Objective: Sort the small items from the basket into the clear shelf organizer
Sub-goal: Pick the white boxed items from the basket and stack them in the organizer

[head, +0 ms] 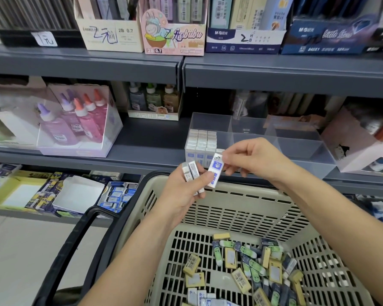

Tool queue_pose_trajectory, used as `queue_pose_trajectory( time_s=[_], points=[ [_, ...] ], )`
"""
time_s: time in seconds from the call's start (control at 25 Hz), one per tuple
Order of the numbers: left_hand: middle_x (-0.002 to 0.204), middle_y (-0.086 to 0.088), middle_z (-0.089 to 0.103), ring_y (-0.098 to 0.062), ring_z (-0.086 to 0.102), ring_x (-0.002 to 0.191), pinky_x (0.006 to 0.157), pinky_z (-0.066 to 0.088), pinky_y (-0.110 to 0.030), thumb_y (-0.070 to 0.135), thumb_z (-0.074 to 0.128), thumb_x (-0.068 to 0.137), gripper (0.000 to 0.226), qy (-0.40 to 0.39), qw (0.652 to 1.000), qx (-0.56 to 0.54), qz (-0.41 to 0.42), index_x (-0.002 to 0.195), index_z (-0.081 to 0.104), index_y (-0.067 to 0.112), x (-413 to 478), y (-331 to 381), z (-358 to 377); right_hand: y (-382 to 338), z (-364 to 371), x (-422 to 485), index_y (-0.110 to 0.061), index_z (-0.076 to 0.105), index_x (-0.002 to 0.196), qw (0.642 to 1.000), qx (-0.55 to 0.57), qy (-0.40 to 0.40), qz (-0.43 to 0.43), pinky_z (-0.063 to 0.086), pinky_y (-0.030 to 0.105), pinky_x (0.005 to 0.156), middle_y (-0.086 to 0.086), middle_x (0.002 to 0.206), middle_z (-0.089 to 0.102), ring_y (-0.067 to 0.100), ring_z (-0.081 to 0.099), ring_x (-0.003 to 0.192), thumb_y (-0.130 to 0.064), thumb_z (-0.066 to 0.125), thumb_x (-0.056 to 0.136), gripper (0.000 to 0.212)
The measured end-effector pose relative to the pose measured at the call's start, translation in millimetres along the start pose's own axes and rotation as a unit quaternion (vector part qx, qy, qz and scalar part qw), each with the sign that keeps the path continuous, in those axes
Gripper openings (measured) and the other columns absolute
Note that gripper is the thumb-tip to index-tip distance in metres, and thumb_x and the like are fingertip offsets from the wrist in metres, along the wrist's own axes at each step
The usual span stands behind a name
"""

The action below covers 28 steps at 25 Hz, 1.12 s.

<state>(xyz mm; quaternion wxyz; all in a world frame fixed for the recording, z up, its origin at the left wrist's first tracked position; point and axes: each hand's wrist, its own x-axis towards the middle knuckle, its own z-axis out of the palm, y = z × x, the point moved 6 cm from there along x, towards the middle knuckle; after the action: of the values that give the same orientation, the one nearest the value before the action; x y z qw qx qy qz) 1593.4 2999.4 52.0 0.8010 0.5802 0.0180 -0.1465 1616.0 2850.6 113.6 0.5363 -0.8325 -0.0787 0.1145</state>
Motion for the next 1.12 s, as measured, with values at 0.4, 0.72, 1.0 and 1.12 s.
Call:
queue_pose_trajectory(
  time_s=[0.4, 0.72, 1.0, 1.12],
  points=[
    [0.064, -0.001, 0.061, -0.012, 0.059, 0.06, 0.046, 0.044, -0.022, 0.002, 0.047, 0.092, 0.013, 0.05, 0.998, -0.027, -0.005, 0.094, 0.057, 0.011, 5, 2, -5, 0, -53, 43, -0.032, 0.062, 0.07, 0.969, -0.164, 0.183, -0.018, 0.047, 0.021, 0.053, -0.013, 0.06, 0.066, 0.003, 0.059, 0.057, -0.03, 0.068, 0.082, 0.014],
    [0.082, -0.001, 0.07, -0.01, 0.068, 0.072, 0.052, 0.049, -0.019, 0.012, 0.053, 0.093, 0.009, 0.028, 0.999, -0.006, 0.028, 0.102, 0.055, 0.012, 7, 3, 2, 20, -27, 56, -0.025, 0.065, 0.086, 0.958, -0.261, 0.116, -0.022, 0.039, 0.009, 0.059, -0.013, 0.072, 0.066, -0.003, 0.059, 0.067, -0.025, 0.063, 0.086, 0.002],
    [0.089, 0.001, 0.074, -0.017, 0.07, 0.086, 0.063, 0.054, -0.02, 0.014, 0.058, 0.091, 0.013, 0.041, 0.998, 0.017, 0.049, 0.102, 0.061, 0.018, 8, 4, -5, 21, -20, 59, -0.02, 0.072, 0.098, 0.942, -0.319, 0.091, -0.045, 0.044, 0.024, 0.081, -0.006, 0.099, 0.07, 0.006, 0.058, 0.086, -0.022, 0.057, 0.09, 0.017],
    [0.087, -0.005, 0.074, -0.019, 0.071, 0.084, 0.06, 0.054, -0.021, 0.012, 0.057, 0.092, 0.012, 0.053, 0.998, 0.004, 0.041, 0.103, 0.059, 0.013, 9, 4, -7, 17, -20, 54, -0.02, 0.071, 0.104, 0.936, -0.329, 0.111, -0.051, 0.045, 0.026, 0.085, -0.004, 0.107, 0.068, 0.008, 0.056, 0.092, -0.022, 0.055, 0.091, 0.021]
  ],
)
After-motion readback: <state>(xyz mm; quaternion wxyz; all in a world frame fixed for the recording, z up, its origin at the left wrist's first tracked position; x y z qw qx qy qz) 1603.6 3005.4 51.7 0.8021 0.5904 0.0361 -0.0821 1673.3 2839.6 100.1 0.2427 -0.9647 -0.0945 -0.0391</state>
